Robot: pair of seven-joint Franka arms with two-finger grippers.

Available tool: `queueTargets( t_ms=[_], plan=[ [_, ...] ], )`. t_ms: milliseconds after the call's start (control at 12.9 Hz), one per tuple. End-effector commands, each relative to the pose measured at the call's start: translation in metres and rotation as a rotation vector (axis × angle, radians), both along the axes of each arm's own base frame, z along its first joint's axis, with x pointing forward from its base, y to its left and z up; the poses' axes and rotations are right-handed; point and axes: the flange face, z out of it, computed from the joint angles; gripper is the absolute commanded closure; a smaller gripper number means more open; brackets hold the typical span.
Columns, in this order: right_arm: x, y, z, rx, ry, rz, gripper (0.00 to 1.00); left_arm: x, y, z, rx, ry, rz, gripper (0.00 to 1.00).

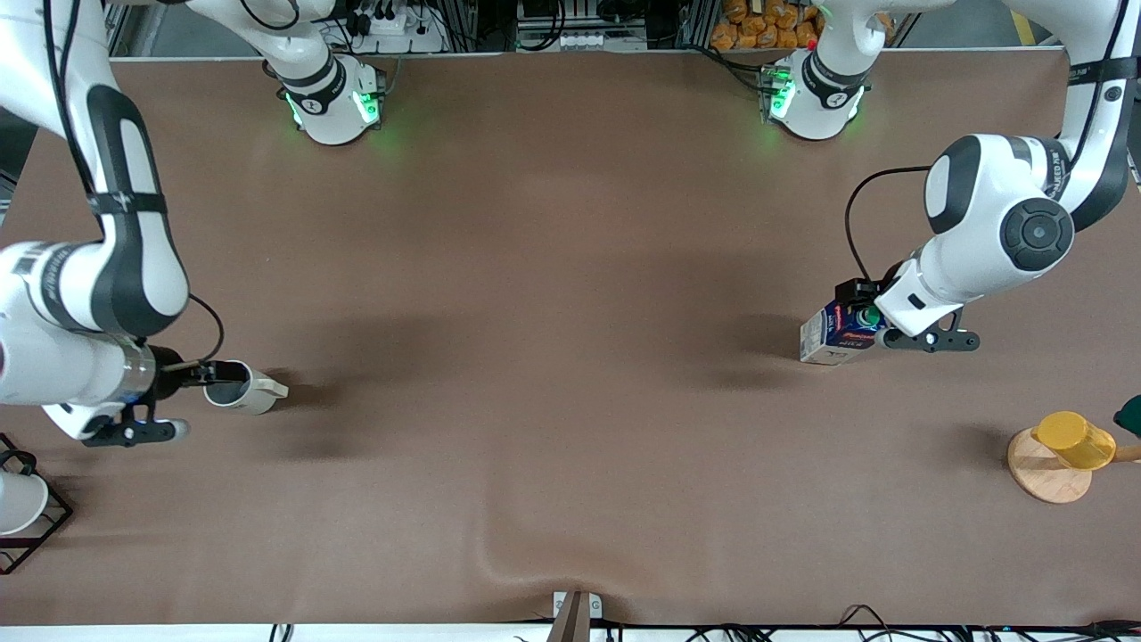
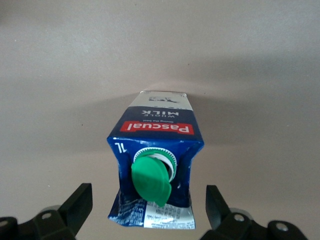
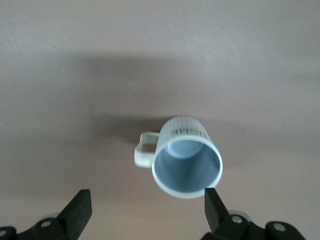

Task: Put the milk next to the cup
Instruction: 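Close the left gripper on the milk while the right gripper grasps the mug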

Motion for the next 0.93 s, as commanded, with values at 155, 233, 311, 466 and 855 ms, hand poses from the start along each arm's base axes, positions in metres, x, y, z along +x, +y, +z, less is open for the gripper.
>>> queueTargets(
  t_ms=[155,233,311,466,855],
  plan=[
    [0.014,-0.024,-0.026,0.041,-0.048,0.314,0.00,0.003,0.003,-0.012,-0.008,0.003,-0.016,0.00],
    [0.013,-0.037,-0.038,0.033,-0.032,0.391,0.00,0.004,0.003,-0.013,-0.009,0.005,-0.016,0.04],
    [0.015,-0.047,-0.047,0.023,-0.038,0.459,0.00,0.006,0.003,-0.012,-0.008,0.002,-0.017,0.06],
    [0.017,-0.061,-0.052,0.029,-0.075,0.579,0.00,0.011,0.004,-0.005,-0.010,-0.015,-0.015,0.08],
    [0.012,-0.064,-0.079,0.068,-0.040,0.714,0.00,0.018,0.002,-0.020,-0.013,0.005,-0.018,0.16]
  ],
)
